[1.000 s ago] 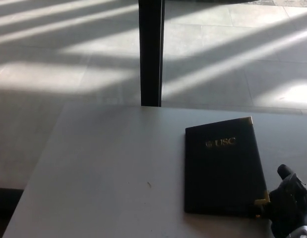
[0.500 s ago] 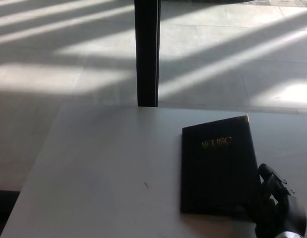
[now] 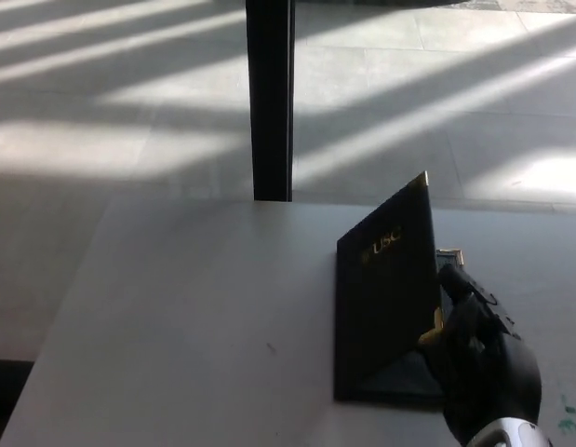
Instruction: There is a diary kept infront of the robot and the robot uses its right hand to grab its cover and puses it to the left to open it.
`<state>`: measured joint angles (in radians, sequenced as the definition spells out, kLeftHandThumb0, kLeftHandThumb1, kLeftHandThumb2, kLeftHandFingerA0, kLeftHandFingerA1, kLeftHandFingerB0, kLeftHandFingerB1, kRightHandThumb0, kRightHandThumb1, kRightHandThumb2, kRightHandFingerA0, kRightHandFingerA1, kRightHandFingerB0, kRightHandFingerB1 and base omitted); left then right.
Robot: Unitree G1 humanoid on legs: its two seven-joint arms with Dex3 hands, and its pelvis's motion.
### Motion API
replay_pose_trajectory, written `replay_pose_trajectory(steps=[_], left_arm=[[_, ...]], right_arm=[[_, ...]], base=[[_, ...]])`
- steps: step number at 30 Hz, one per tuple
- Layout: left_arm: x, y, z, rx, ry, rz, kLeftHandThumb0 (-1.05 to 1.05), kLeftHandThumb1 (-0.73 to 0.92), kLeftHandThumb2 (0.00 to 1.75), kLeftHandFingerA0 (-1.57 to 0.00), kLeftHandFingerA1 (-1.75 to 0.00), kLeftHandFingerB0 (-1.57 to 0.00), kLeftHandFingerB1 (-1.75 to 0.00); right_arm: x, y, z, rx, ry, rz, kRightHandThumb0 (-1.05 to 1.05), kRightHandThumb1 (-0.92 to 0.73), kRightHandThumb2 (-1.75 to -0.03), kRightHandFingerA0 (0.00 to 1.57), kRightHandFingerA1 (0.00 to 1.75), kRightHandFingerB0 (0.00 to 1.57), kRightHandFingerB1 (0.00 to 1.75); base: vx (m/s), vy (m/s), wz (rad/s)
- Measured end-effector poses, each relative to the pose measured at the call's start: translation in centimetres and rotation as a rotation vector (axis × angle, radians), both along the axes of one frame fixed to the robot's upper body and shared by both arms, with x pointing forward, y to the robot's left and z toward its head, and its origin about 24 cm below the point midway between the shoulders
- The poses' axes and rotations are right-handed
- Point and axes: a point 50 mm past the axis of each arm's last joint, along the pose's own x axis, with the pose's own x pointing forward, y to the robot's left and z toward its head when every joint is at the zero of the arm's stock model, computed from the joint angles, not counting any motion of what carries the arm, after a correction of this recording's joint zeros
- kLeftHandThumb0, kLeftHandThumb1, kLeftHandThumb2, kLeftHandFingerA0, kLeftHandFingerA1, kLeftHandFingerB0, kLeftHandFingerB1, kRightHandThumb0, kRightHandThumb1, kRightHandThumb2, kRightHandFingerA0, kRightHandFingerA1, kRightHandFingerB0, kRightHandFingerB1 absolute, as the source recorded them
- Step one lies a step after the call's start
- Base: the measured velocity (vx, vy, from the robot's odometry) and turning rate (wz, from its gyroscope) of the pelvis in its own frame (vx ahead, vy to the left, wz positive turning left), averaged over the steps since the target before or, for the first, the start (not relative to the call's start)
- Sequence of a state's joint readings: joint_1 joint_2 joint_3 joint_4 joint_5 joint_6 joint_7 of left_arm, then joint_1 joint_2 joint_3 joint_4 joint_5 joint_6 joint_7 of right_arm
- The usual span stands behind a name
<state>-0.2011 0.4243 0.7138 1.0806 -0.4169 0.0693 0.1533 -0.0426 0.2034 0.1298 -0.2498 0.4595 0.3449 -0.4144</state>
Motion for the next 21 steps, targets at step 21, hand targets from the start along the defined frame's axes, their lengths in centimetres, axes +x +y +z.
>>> replay_pose_trajectory(steps=[21], left_arm=[[0.6,0.0,0.3,0.010,0.001,-0.018,-0.88,0.92,1.01,-0.45,-1.00,-0.39,-0.87]], right_arm=[[2.2,3.6,1.0,-0.067,-0.001,0.129,-0.64,-0.92,-0.86,0.33,0.80,0.19,0.52]], base=[[0.00,0.000,0.00]])
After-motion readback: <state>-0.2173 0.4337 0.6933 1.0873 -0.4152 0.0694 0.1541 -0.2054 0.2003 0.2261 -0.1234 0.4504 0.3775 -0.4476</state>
